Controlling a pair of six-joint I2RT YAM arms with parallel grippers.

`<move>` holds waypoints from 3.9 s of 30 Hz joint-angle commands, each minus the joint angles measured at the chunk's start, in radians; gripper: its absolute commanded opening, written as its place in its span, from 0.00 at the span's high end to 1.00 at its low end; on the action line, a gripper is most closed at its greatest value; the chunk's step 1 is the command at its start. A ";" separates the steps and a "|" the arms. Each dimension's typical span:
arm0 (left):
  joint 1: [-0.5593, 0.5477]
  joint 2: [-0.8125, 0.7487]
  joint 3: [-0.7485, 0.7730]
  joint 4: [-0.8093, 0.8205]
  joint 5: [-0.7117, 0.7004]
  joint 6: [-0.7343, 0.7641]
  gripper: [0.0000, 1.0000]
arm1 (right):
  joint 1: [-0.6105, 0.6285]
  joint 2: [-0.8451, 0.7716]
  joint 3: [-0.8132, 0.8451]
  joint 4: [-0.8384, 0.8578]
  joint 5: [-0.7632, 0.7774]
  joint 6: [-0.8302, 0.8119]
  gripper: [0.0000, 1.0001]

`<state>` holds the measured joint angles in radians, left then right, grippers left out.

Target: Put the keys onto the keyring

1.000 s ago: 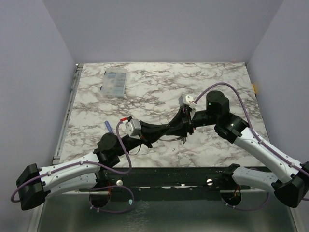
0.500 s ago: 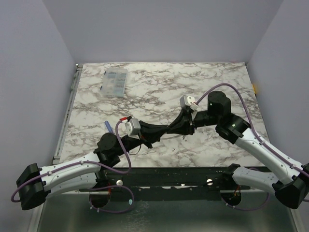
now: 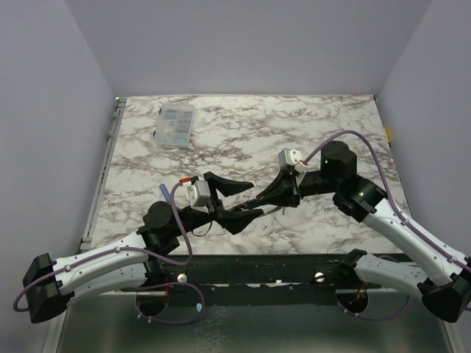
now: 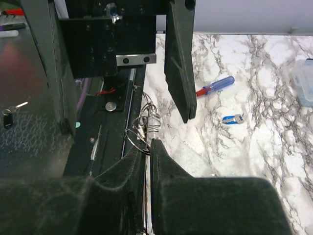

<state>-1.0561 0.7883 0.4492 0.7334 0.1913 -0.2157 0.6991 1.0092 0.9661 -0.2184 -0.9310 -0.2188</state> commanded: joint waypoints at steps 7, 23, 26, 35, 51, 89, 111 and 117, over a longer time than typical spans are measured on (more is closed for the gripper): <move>-0.001 -0.144 0.103 -0.318 -0.068 0.089 0.21 | 0.005 -0.052 -0.017 0.005 0.052 -0.029 0.99; -0.002 -0.177 0.275 -0.743 -0.442 -0.011 0.24 | 0.005 -0.154 -0.114 0.072 0.229 -0.119 0.99; -0.002 -0.139 0.322 -0.861 -0.549 -0.067 0.24 | 0.004 -0.182 -0.129 0.091 0.297 -0.106 0.99; 0.000 0.008 0.459 -1.199 -0.827 -0.256 0.24 | 0.005 -0.277 -0.207 0.130 0.415 -0.029 0.99; 0.393 0.342 0.598 -1.404 -0.600 -0.364 0.34 | 0.005 -0.344 -0.281 0.158 0.584 0.097 0.99; 0.522 0.795 0.635 -1.379 -0.720 -0.651 0.43 | 0.004 -0.458 -0.377 0.138 0.517 0.135 0.99; 0.526 0.914 0.605 -1.265 -0.765 -0.699 0.56 | 0.007 -0.432 -0.389 0.140 0.507 0.145 0.99; 0.530 0.906 0.587 -1.258 -0.789 -0.732 0.50 | 0.006 -0.425 -0.391 0.140 0.504 0.149 0.99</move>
<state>-0.5358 1.6974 1.0557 -0.5419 -0.5488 -0.9092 0.6994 0.5838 0.5800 -0.1253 -0.4126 -0.0818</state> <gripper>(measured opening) 0.482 0.089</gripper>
